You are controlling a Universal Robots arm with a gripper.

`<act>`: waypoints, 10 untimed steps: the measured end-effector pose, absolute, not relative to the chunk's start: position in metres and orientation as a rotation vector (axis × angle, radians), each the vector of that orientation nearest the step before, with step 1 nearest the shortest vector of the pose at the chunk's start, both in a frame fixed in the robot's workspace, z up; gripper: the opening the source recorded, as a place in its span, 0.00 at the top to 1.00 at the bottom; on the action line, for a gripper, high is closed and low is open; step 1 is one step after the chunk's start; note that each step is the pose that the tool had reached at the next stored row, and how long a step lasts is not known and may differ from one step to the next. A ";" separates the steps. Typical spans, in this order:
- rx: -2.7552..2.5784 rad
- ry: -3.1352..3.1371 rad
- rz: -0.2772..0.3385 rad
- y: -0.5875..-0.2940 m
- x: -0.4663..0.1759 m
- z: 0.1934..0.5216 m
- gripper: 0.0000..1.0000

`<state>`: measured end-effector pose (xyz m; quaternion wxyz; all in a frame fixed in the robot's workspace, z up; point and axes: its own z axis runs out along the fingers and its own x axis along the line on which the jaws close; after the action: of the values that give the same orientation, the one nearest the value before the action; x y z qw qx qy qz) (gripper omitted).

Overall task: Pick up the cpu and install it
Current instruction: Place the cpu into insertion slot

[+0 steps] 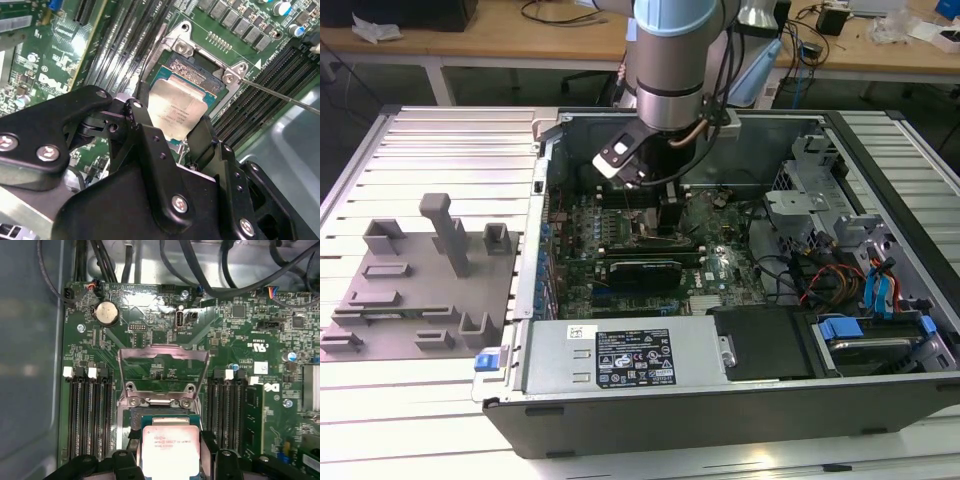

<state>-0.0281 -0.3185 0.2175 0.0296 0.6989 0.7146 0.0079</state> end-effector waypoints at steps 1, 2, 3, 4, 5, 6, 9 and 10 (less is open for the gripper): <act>2.158 2.201 0.024 -0.318 -0.028 0.216 0.45; 2.160 2.198 0.024 -0.318 -0.028 0.215 0.45; 2.163 2.196 0.024 -0.317 -0.028 0.214 0.45; 2.166 2.193 0.024 -0.317 -0.028 0.213 0.45; 2.168 2.191 0.023 -0.316 -0.028 0.213 0.45; 2.169 2.190 0.024 -0.316 -0.029 0.212 0.45; 2.172 2.187 0.023 -0.315 -0.030 0.208 0.45; 2.174 2.185 0.023 -0.314 -0.030 0.206 0.45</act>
<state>-0.0300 -0.3144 0.2060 0.0299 0.7050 0.7086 0.0074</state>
